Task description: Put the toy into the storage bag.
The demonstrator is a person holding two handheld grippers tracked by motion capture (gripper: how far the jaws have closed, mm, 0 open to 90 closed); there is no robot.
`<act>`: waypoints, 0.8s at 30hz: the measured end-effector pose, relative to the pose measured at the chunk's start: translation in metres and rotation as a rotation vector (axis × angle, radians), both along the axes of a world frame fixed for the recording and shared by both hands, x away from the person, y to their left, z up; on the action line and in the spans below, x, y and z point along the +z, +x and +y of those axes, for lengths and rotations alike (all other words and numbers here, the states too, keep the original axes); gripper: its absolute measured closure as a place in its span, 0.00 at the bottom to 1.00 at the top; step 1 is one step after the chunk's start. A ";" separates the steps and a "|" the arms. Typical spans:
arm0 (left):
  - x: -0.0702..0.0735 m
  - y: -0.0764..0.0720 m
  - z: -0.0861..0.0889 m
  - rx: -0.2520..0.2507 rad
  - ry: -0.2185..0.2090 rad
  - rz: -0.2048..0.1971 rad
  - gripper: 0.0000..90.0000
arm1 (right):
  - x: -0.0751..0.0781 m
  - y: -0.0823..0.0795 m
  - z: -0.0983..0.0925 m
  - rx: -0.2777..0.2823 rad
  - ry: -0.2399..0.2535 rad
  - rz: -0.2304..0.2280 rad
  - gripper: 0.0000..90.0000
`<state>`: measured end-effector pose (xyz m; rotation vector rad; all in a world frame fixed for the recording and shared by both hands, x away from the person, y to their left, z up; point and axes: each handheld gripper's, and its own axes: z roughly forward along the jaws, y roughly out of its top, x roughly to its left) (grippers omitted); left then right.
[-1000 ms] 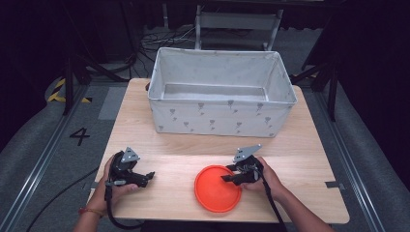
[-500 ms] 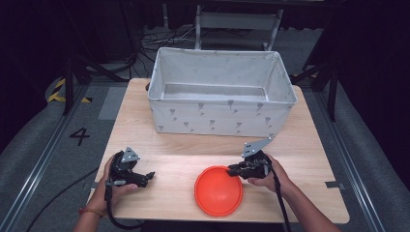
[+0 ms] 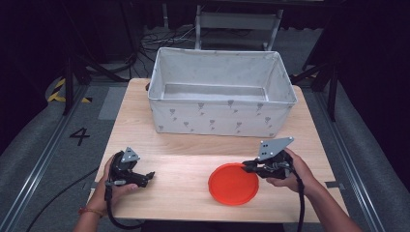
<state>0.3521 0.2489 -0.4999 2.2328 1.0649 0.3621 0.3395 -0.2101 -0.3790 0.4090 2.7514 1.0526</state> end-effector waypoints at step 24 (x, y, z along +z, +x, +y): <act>0.000 0.000 0.000 0.000 0.001 -0.001 0.01 | 0.092 0.000 -0.087 -0.168 -0.035 -0.132 0.92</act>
